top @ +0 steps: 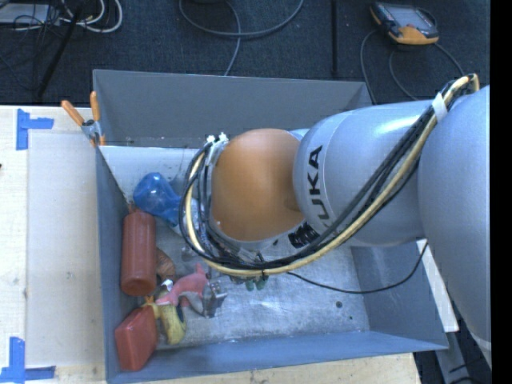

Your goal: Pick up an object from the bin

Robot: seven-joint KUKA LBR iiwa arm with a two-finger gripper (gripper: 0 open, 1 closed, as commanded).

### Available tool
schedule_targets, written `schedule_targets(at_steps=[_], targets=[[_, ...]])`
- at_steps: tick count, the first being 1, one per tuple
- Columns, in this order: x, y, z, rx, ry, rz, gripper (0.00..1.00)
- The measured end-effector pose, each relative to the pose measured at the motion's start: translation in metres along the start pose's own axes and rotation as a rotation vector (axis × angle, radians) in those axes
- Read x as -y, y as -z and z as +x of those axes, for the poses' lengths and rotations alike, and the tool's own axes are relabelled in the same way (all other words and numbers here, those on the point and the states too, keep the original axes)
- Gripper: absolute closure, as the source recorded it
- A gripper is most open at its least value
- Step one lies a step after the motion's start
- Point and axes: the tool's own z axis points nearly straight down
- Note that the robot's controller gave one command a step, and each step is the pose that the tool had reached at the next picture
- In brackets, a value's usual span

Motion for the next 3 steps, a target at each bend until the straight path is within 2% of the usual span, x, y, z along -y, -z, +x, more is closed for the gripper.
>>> schedule_targets(at_steps=[1, 2, 3], targets=[[-0.008, 0.002, -0.015, 0.005, 0.221, 0.0, 0.0], [-0.005, -0.06, -0.02, 0.009, 0.244, 0.0, 0.0], [-0.008, -0.069, -0.043, 0.058, 0.478, 0.007, 1.0]])
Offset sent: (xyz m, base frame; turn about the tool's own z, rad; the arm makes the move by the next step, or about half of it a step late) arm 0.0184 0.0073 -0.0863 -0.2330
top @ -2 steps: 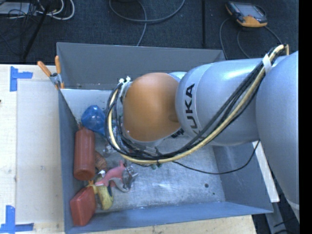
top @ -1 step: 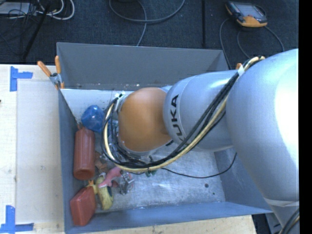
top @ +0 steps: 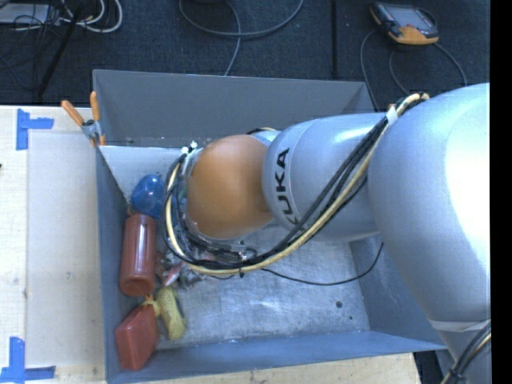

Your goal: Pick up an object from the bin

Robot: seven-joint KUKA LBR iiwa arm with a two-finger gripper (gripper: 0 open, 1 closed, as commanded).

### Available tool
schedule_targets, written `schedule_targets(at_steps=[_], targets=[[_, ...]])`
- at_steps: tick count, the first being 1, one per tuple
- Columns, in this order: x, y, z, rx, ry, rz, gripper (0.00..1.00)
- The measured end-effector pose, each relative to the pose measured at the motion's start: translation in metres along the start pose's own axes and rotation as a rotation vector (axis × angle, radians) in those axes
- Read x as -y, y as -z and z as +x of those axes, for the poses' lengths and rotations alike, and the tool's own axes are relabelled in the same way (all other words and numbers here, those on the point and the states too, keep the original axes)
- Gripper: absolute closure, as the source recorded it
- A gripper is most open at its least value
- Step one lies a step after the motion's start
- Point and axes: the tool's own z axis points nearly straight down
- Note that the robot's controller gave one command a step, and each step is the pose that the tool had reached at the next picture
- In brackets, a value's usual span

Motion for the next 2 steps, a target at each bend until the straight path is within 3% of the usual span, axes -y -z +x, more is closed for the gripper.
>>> schedule_targets(at_steps=[2], targets=[[-0.001, 0.0027, 0.0039, -0.005, 0.002, -0.002, 1.0]])
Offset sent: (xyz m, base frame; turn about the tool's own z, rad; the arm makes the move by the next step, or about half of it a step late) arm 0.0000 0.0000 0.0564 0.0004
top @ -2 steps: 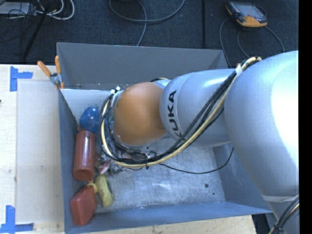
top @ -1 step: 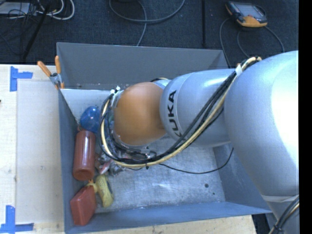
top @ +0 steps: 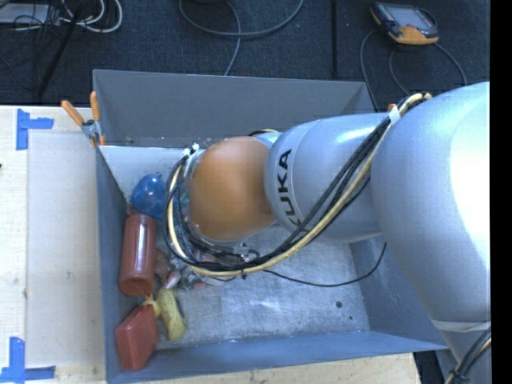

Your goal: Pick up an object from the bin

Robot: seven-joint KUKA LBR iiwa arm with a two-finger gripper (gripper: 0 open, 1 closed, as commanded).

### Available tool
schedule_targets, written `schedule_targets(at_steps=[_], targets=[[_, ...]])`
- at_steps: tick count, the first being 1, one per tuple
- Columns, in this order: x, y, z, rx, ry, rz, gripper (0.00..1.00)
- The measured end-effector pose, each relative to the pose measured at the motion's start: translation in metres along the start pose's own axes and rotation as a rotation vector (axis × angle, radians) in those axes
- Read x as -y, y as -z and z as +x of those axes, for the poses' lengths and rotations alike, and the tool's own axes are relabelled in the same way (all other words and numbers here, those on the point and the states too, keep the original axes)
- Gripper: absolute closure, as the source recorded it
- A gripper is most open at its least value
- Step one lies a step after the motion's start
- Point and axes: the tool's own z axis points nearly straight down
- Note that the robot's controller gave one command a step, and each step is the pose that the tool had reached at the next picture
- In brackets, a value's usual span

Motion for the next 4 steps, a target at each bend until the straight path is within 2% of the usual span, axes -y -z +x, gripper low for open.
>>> schedule_targets(at_steps=[1, 2, 4], targets=[[-0.004, 0.005, 0.008, -0.038, 0.003, -0.013, 1.0], [-0.005, 0.022, 0.007, -0.05, 0.002, -0.019, 1.0], [-0.003, 0.058, 0.003, -0.042, 0.002, -0.015, 1.0]])
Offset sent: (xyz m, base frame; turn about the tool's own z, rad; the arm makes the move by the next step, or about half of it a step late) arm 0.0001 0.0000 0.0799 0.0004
